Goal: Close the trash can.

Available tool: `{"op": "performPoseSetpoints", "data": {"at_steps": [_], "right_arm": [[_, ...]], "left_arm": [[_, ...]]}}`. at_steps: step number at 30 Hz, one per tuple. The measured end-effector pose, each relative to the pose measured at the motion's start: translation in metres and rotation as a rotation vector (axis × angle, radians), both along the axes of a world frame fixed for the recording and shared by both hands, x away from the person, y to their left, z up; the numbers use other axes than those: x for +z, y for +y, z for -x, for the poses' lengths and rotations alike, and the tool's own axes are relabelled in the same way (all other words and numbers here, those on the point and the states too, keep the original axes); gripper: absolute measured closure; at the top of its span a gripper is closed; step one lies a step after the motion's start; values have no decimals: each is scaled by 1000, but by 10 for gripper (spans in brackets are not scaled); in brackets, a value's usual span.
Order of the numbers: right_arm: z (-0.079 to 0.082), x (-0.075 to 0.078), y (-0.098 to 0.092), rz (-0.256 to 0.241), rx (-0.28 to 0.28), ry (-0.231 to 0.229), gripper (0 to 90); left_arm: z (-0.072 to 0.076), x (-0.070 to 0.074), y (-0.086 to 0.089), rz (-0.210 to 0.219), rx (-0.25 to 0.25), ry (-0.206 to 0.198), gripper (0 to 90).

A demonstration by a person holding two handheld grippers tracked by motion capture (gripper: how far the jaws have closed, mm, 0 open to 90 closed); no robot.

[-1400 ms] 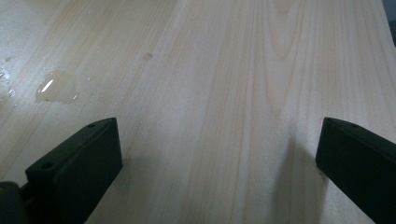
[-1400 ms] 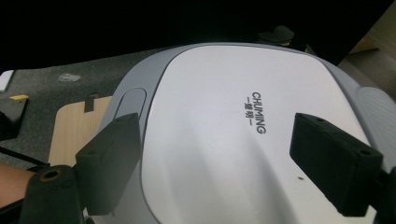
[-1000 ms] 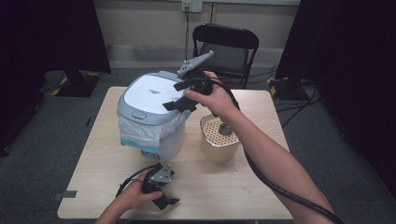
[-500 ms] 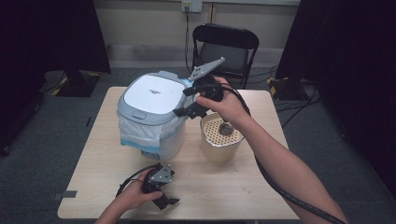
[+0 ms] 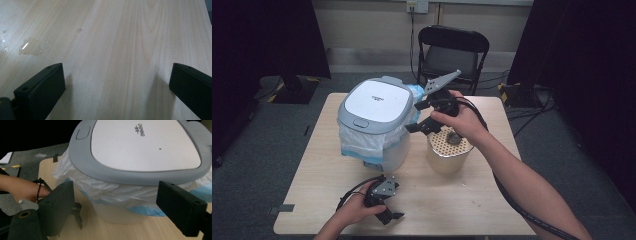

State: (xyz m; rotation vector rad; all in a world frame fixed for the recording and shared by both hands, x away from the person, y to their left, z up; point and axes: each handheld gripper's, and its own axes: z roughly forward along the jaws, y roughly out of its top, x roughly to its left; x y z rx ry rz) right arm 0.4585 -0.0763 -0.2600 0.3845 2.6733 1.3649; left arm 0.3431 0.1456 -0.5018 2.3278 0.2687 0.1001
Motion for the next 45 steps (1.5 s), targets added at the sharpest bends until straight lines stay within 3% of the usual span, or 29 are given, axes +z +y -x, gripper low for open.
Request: {"op": "performPoseSetpoints", "data": {"at_steps": [45], "right_arm": [[28,-64,-61,-10,-30,64,148]], "left_arm": [[0,-1,0,4,4,-6,0]]}}
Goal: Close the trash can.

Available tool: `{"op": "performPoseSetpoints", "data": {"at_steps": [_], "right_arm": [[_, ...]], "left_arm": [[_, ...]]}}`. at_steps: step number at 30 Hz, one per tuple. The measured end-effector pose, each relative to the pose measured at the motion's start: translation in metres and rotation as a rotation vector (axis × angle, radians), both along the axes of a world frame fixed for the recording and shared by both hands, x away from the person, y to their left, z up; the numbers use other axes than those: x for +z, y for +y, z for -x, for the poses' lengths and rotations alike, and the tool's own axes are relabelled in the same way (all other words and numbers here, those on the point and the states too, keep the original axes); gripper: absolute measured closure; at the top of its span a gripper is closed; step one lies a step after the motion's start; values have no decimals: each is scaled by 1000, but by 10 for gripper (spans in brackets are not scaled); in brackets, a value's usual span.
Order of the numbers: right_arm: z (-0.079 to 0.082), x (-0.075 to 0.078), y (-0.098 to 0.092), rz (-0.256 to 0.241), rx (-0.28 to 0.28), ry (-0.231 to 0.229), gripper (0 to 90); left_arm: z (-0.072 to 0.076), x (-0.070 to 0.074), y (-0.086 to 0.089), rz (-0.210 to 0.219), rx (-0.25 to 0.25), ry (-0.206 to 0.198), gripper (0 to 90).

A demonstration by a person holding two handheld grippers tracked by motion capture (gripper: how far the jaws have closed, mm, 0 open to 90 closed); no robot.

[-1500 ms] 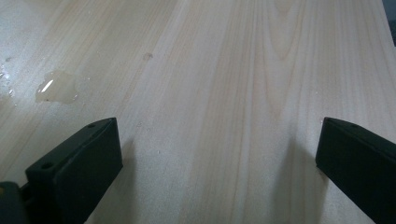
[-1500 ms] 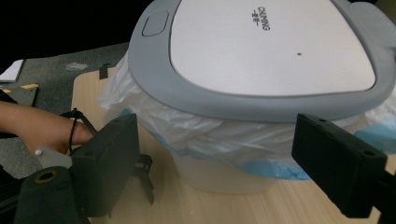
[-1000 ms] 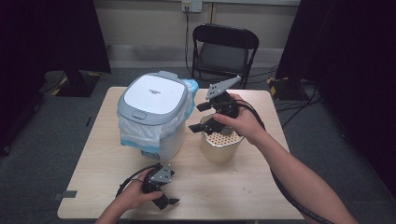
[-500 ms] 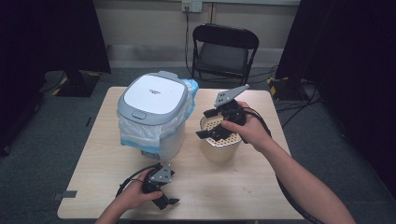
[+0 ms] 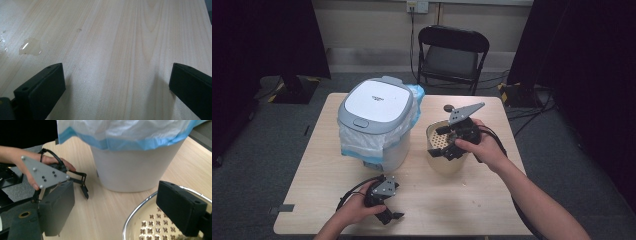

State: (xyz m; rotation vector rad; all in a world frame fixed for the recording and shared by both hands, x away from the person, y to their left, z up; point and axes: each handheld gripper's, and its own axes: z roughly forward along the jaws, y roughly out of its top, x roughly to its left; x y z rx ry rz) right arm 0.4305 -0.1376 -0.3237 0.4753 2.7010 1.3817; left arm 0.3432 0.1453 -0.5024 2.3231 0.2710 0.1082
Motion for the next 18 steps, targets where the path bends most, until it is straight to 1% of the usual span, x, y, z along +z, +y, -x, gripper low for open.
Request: {"op": "performPoseSetpoints", "data": {"at_steps": [3,4,6,9,13,18], "right_arm": [[4,-4,-5,-1,1,-3,148],[5,-5,-6,1,0,-7,148],[8,-7,-9,-4,1,2,148],[11,-10,-13,0,1,2,148],[16,-15,-19,9,7,2,149],[20,-22,-26,29,1,0,149]], "left_arm": [[0,0,0,0,0,0,0],[0,0,0,-7,2,10,0],[0,0,0,-9,2,9,0],[0,0,0,-9,1,11,0],[0,0,0,-9,2,10,0],[0,0,0,-9,2,10,0]]}}
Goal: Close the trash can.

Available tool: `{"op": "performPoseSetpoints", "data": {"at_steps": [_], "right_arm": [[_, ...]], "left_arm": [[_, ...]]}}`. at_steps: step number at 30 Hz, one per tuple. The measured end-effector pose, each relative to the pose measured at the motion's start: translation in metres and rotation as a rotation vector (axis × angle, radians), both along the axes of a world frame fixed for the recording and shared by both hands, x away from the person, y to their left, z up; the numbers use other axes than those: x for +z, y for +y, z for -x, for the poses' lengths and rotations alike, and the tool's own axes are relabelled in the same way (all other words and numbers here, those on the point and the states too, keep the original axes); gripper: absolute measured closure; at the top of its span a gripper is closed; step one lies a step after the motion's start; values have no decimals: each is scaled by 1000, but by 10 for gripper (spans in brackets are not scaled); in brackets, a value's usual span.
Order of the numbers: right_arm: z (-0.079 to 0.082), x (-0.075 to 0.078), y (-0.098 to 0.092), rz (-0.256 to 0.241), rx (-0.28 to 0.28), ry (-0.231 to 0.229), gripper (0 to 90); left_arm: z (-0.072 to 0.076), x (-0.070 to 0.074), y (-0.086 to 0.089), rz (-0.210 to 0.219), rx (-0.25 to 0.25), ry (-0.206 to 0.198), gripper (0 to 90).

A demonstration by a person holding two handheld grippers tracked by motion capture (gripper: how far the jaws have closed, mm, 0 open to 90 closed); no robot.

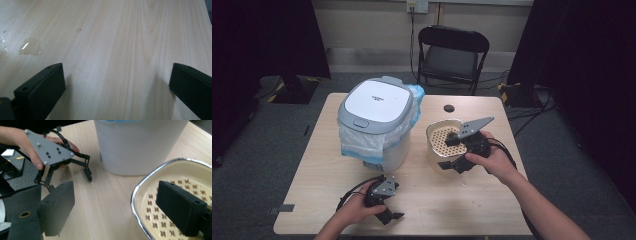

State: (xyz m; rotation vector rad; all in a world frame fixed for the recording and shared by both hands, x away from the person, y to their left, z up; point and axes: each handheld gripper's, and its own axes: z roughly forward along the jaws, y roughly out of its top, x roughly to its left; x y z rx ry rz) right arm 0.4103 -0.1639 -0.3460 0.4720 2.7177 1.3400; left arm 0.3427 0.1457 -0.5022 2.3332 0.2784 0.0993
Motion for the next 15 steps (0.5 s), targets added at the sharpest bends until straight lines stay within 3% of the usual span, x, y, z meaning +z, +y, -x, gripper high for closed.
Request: {"op": "performPoseSetpoints", "data": {"at_steps": [15], "right_arm": [[12,-16,-16,-3,-14,14,149]], "left_arm": [[0,0,0,0,0,0,0]]}}
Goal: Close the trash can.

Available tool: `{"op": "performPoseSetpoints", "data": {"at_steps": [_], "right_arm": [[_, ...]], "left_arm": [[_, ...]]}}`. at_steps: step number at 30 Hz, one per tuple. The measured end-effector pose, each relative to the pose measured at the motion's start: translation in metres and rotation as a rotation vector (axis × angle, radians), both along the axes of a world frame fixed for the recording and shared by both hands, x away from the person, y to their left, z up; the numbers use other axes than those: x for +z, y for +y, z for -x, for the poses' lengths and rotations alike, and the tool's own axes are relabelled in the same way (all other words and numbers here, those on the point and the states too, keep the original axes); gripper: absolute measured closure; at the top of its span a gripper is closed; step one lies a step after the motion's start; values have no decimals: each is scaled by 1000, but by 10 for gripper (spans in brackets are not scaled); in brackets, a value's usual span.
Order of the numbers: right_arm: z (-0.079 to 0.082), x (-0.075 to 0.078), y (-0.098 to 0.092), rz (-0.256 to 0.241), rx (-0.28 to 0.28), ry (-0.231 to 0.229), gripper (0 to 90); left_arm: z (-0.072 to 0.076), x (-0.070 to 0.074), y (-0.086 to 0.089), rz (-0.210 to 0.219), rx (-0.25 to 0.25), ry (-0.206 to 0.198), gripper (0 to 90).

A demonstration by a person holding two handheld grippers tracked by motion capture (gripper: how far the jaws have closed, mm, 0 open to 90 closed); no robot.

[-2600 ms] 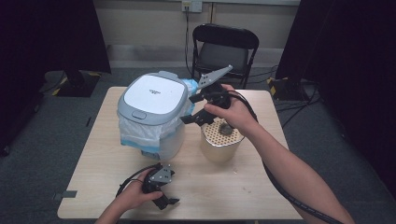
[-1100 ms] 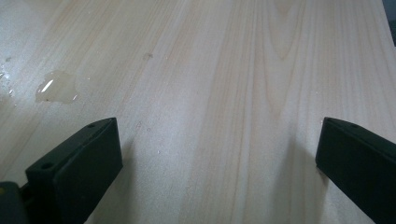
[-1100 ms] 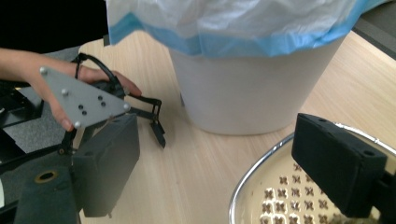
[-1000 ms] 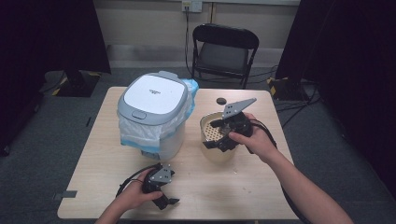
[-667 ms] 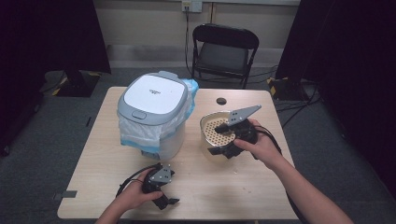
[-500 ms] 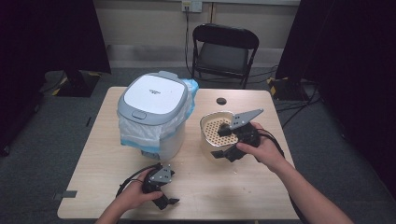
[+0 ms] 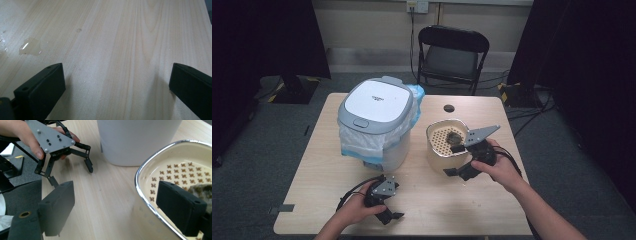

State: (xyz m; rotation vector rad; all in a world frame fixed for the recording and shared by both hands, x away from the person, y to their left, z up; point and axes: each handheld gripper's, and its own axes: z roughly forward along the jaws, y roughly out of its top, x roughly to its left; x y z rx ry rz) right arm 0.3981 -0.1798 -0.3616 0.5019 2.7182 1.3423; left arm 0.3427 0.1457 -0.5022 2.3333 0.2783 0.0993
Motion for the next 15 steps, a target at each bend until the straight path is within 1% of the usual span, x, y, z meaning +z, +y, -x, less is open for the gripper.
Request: {"op": "performPoseSetpoints", "data": {"at_steps": [4,6,7,8,15], "right_arm": [[3,-5,-6,-6,-10,5,149],[4,-7,-9,-4,-13,7,149],[5,-9,-10,-1,-15,9,149],[6,-10,-12,2,-16,11,149],[11,-21,-19,6,-22,24,149]], "left_arm": [[0,0,0,4,0,0,0],[0,0,0,0,0,0,0],[0,0,0,6,1,-1,0],[0,0,0,-1,0,0,0],[0,0,0,0,0,0,0]]}}
